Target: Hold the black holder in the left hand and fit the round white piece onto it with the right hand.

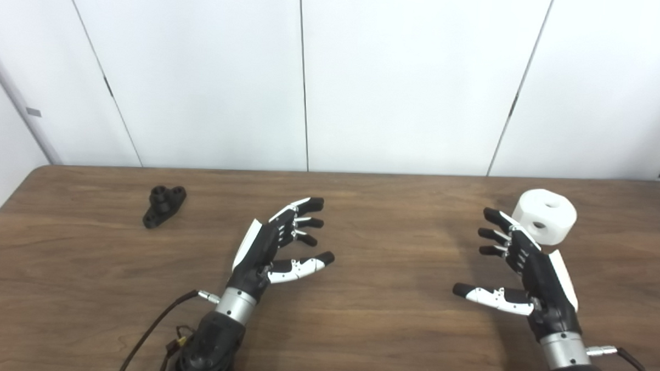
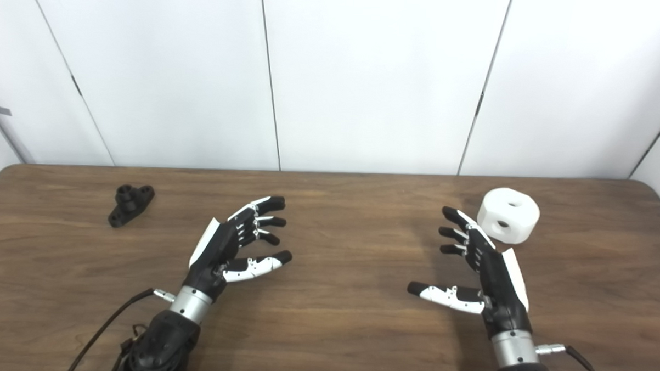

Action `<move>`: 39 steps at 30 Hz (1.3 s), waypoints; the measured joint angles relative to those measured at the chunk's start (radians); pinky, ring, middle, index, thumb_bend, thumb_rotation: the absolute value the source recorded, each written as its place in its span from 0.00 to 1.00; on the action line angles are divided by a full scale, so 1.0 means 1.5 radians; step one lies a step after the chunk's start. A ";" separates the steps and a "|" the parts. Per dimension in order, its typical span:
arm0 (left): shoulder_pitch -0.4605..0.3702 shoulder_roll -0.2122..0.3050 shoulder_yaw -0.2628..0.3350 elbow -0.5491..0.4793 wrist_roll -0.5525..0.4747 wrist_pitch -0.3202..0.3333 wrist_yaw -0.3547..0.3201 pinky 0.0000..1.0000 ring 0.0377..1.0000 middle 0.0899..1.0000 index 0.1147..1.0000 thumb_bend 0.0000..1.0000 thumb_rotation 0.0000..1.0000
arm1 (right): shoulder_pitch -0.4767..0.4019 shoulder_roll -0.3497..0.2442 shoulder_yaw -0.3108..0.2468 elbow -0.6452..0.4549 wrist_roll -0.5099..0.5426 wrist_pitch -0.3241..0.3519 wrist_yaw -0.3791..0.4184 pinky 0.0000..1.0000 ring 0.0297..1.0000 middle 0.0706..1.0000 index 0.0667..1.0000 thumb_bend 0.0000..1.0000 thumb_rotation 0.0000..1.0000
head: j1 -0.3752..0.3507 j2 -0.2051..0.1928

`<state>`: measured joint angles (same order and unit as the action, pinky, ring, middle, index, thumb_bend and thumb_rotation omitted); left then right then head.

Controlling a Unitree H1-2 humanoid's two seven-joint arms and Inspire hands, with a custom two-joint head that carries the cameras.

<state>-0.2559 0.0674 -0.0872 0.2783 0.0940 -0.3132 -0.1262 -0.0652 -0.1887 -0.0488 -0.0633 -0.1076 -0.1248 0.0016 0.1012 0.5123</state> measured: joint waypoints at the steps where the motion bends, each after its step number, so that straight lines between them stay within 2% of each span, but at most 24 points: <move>1: 0.000 0.000 0.000 0.000 0.000 0.000 0.000 0.60 0.76 0.84 0.80 0.73 0.05 | 0.000 0.000 0.000 0.000 0.001 0.000 0.000 0.70 0.80 0.88 0.84 0.81 0.05 | 0.000 0.000; 8: 0.000 0.000 -0.002 0.000 -0.001 0.000 -0.002 0.62 0.76 0.85 0.81 0.74 0.09 | 0.000 0.000 0.000 0.000 0.001 0.000 0.000 0.69 0.80 0.87 0.83 0.81 0.06 | 0.002 0.000; 19: 0.000 0.000 -0.002 0.000 -0.002 0.000 -0.004 0.61 0.76 0.84 0.80 0.74 0.08 | 0.000 0.000 0.000 0.000 0.000 0.001 0.000 0.68 0.80 0.87 0.83 0.81 0.06 | 0.002 0.002; 23: -0.002 0.000 -0.006 0.003 0.007 -0.001 0.000 0.60 0.77 0.83 0.78 0.72 0.07 | 0.000 -0.002 -0.001 0.003 0.005 -0.001 0.003 0.69 0.81 0.88 0.84 0.79 0.07 | 0.088 -0.010; 26: -0.011 -0.007 -0.007 0.019 0.013 -0.006 0.001 0.60 0.78 0.83 0.78 0.73 0.06 | 0.000 -0.009 -0.004 0.016 0.015 -0.002 0.011 0.70 0.82 0.89 0.84 0.79 0.09 | 0.178 -0.037; 28: -0.021 -0.011 -0.007 0.032 0.016 -0.008 0.003 0.61 0.77 0.83 0.78 0.74 0.06 | 0.000 -0.017 -0.008 0.021 0.021 0.002 0.018 0.72 0.84 0.91 0.85 0.77 0.06 | 0.209 -0.047; 30: -0.033 -0.017 -0.007 0.053 0.022 -0.011 0.011 0.61 0.78 0.83 0.77 0.74 0.07 | 0.000 -0.022 -0.014 0.021 0.029 0.004 0.022 0.75 0.86 0.93 0.87 0.75 0.02 | 0.223 -0.054; 36: -0.055 -0.037 -0.018 0.083 0.042 -0.030 0.029 0.59 0.77 0.83 0.77 0.73 0.03 | 0.000 -0.023 -0.007 0.013 0.020 0.005 0.026 0.73 0.87 0.93 0.86 0.73 0.05 | 0.237 -0.064; 39: -0.056 -0.039 -0.018 0.088 0.049 -0.038 0.038 0.59 0.77 0.82 0.77 0.72 0.01 | -0.001 -0.023 -0.007 0.001 0.017 0.006 0.026 0.78 0.87 0.92 0.87 0.71 0.00 | 0.237 -0.065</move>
<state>-0.3402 0.0092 -0.1140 0.4098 0.1672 -0.3708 -0.0699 -0.0663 -0.2239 -0.0588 -0.0620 -0.0827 -0.1160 0.0406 0.4571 0.4142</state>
